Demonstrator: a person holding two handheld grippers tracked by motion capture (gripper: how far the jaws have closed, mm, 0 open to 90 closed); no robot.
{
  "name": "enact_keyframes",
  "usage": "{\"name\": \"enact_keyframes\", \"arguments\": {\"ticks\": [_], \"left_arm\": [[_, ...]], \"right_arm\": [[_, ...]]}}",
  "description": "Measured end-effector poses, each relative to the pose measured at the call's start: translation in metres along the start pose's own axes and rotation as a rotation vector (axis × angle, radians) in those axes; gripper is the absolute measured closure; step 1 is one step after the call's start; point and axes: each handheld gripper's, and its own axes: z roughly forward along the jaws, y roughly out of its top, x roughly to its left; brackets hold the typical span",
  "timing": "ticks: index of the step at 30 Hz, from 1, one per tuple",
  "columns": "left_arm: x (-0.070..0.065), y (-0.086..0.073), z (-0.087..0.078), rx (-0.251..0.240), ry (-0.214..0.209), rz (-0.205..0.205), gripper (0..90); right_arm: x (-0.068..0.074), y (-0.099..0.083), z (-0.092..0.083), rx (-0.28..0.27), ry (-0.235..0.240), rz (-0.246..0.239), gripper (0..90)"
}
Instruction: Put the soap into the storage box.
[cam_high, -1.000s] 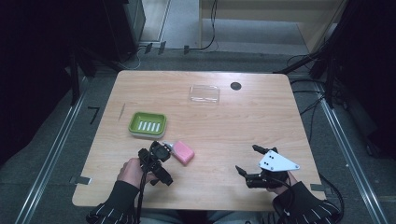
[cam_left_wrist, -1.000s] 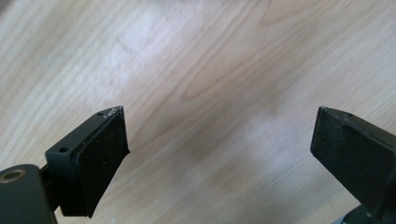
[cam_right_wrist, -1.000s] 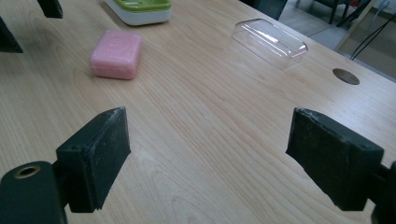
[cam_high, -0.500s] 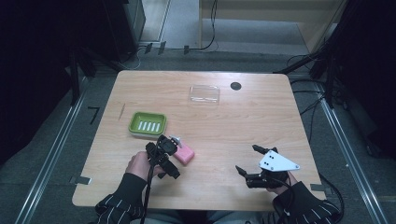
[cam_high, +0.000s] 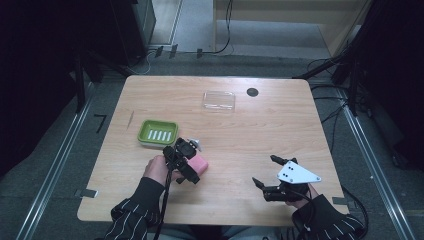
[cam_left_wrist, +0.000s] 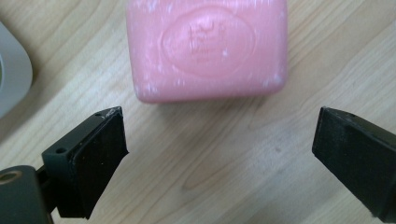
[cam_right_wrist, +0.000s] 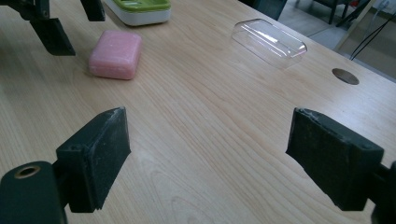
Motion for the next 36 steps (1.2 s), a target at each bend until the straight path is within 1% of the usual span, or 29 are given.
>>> {"name": "enact_keyframes", "arguments": {"ticks": [3, 4, 8, 9, 10, 12, 13, 14, 15, 16, 17, 18, 19, 20, 21, 23, 24, 25, 27, 29, 30, 36], "left_arm": [[-0.001, 0.005, 0.002, -0.007, -0.003, -0.004, 2.9], [-0.001, 0.007, 0.002, 0.0, -0.002, 0.006, 2.7], [-0.002, 0.013, 0.006, -0.002, -0.002, 0.005, 2.4], [-0.002, 0.014, 0.006, 0.008, -0.003, 0.013, 2.3], [-0.002, 0.015, 0.007, 0.001, -0.002, 0.008, 1.9], [-0.001, 0.018, 0.008, 0.011, 0.0, 0.013, 1.8], [-0.002, 0.019, 0.008, 0.004, 0.001, 0.005, 1.8], [-0.001, 0.021, 0.008, 0.015, 0.001, 0.014, 1.8], [-0.002, 0.022, 0.01, 0.008, 0.001, 0.005, 1.8], [-0.001, 0.023, 0.01, 0.016, 0.001, 0.013, 1.8], [-0.002, 0.024, 0.011, 0.02, 0.001, 0.007, 1.7], [-0.002, 0.026, 0.013, 0.024, 0.006, 0.013, 1.4], [-0.001, 0.027, 0.014, 0.032, 0.003, 0.01, 1.4], [-0.001, 0.028, 0.016, 0.025, 0.002, 0.004, 1.1], [-0.001, 0.029, 0.016, 0.031, 0.006, 0.006, 0.5], [-0.001, 0.031, 0.019, 0.029, 0.004, -0.006, 0.3], [0.0, 0.032, 0.02, 0.037, 0.003, -0.003, 0.3], [-0.001, 0.033, 0.021, 0.039, 0.006, -0.012, 0.3], [0.0, 0.034, 0.024, 0.043, 0.003, -0.011, 0.0], [0.0, 0.035, 0.025, 0.051, 0.004, -0.02, 0.0], [0.001, 0.035, 0.026, 0.048, 0.002, -0.029, 0.0], [0.004, 0.035, 0.027, 0.049, 0.005, -0.044, 0.0]], "right_arm": [[0.0, 0.0, 0.0, 0.0, 0.0, 0.0, 13.8], [0.0, 0.0, 0.0, 0.0, 0.0, 0.001, 13.8], [0.0, 0.0, 0.0, 0.0, 0.0, 0.002, 13.8], [0.0, 0.0, 0.0, 0.0, 0.0, 0.002, 13.8], [0.0, 0.0, 0.0, 0.0, 0.0, 0.003, 13.8], [0.0, 0.0, 0.0, 0.0, 0.0, 0.003, 13.8], [0.0, 0.0, 0.0, 0.0, 0.0, 0.003, 13.9], [0.0, 0.0, 0.0, 0.0, 0.0, 0.003, 13.8], [0.0, 0.0, 0.0, 0.0, -0.001, 0.003, 13.8], [0.0, 0.0, 0.0, 0.0, 0.0, 0.003, 13.8], [0.0, 0.0, 0.0, 0.0, 0.001, 0.003, 13.8], [0.0, 0.0, 0.0, 0.0, 0.0, 0.004, 13.8], [0.0, 0.0, 0.0, 0.0, 0.0, 0.004, 13.8], [0.0, 0.0, 0.0, 0.0, 0.001, 0.004, 13.8], [0.0, 0.0, 0.0, 0.0, 0.0, 0.004, 13.8], [0.0, 0.0, 0.0, 0.001, -0.001, 0.007, 13.8], [0.0, 0.0, 0.0, 0.0, -0.002, 0.007, 13.8], [0.0, 0.0, 0.0, 0.0, -0.002, 0.007, 13.9], [0.0, 0.0, 0.0, -0.001, -0.002, 0.01, 13.8], [0.0, 0.0, 0.0, -0.004, -0.003, 0.009, 13.8], [0.0, 0.0, 0.0, -0.004, -0.003, 0.009, 13.8], [0.0, 0.0, 0.0, -0.002, 0.0, 0.01, 13.8]]}}
